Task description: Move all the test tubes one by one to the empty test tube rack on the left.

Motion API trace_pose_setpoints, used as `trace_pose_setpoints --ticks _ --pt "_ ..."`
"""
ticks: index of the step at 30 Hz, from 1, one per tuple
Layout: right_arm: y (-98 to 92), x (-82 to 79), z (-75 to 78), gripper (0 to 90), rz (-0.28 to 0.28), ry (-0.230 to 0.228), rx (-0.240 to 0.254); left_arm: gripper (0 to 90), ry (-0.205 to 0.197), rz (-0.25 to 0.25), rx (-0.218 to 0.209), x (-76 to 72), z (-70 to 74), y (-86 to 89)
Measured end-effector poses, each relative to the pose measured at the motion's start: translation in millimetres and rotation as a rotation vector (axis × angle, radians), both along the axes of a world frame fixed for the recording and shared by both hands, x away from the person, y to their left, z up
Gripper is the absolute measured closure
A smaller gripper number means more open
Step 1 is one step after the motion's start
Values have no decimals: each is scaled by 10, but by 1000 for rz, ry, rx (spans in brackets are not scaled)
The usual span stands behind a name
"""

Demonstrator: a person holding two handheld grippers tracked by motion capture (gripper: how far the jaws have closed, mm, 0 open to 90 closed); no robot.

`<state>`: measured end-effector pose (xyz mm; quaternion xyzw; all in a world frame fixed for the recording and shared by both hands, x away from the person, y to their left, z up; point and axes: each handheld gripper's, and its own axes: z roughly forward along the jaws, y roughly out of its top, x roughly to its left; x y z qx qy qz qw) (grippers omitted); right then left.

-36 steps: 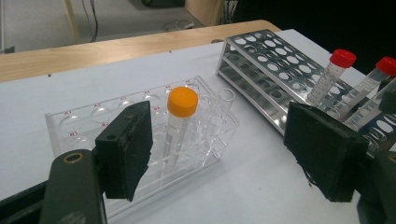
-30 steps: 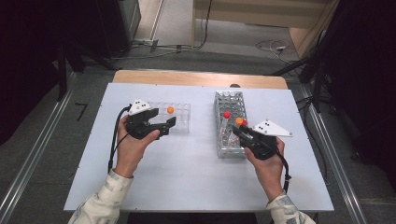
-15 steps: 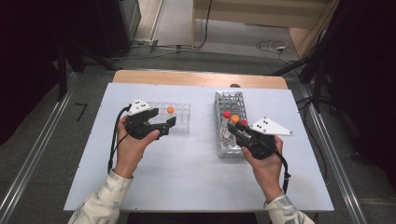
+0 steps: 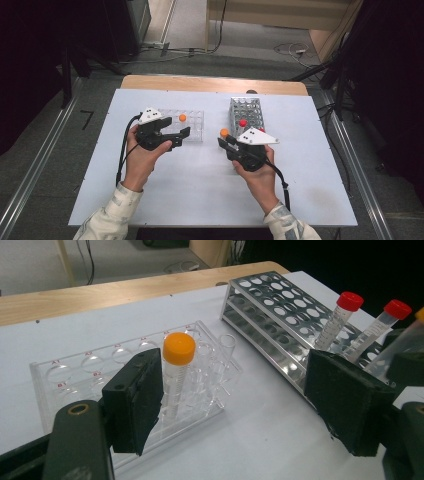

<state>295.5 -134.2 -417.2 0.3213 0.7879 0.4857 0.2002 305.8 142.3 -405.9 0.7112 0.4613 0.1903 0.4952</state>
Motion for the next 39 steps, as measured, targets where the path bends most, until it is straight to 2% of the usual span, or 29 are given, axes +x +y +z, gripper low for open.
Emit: trace_pose_setpoints --ticks 9,19,25,32,39 --pt "293 39 -166 718 37 28 -34 260 0 -43 6 -38 4 -106" --pt "517 115 -281 718 43 51 -44 291 -8 -90 4 -100 35 -217" --pt "636 93 -256 718 73 45 -42 408 17 -143 22 -109 4 -292" --pt "675 73 -251 718 88 43 -41 592 8 -146 42 -124 -1 -303" --pt "661 70 -236 718 82 46 -33 649 11 -152 57 -125 -22 -336"
